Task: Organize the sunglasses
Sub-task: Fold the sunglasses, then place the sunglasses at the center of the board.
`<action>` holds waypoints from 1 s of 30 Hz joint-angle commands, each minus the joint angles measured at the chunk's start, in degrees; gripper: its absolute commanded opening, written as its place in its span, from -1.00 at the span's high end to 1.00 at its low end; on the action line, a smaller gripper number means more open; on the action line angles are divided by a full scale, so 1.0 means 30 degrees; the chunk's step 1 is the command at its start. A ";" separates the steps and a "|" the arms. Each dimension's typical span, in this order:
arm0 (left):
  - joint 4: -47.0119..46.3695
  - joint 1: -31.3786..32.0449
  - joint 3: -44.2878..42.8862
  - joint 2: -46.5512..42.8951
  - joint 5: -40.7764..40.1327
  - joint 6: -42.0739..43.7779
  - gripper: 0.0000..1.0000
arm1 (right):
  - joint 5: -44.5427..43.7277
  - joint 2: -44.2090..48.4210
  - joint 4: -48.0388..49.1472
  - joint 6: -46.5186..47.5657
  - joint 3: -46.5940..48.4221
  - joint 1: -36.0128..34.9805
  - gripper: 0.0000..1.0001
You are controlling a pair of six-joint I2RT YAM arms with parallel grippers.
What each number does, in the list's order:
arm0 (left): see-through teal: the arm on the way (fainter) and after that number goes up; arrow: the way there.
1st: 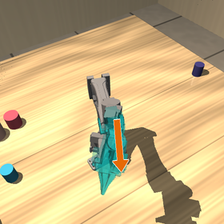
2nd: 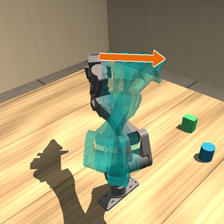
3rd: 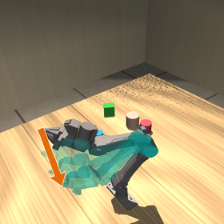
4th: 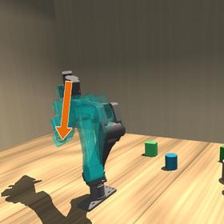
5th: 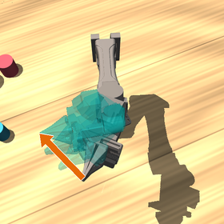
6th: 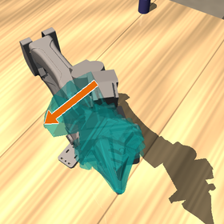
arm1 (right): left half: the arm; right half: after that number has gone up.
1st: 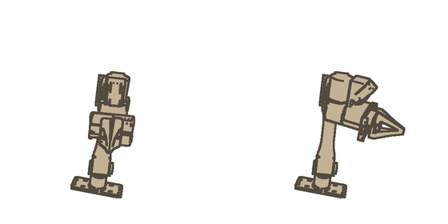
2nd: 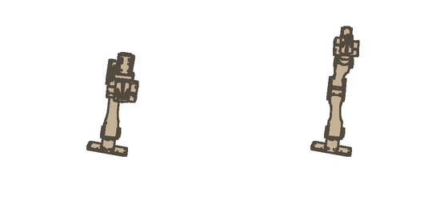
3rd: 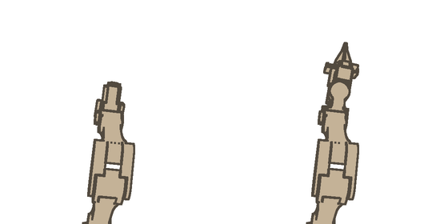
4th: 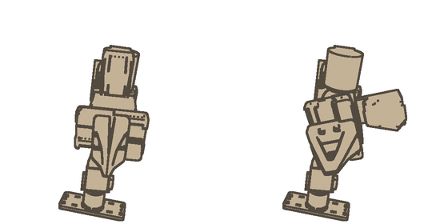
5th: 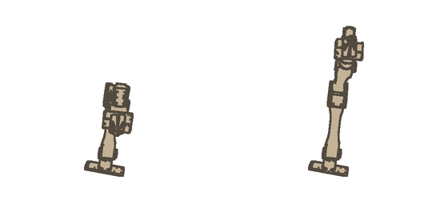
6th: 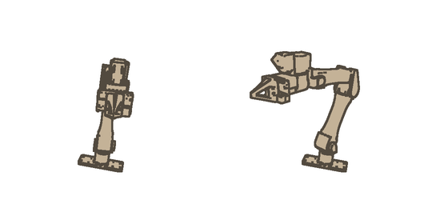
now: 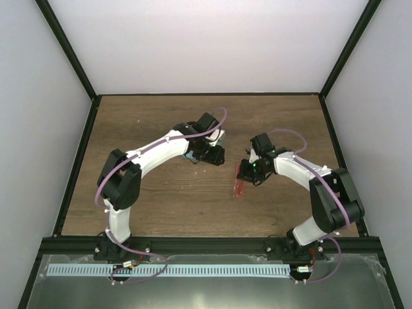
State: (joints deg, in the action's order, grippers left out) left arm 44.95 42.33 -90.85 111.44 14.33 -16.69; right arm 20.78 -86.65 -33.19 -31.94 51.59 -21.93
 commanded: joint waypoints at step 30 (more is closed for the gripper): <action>-0.1151 -0.0873 0.1731 -0.1107 0.0543 0.0362 -0.12 | -0.2805 0.0147 -0.2644 0.0385 0.2277 -0.1793 0.26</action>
State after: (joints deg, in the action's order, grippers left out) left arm 42.68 41.93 -87.37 109.51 14.70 -16.03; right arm 14.26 -83.00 -39.77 -31.83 53.67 -23.73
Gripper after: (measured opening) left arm 0.561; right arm 0.453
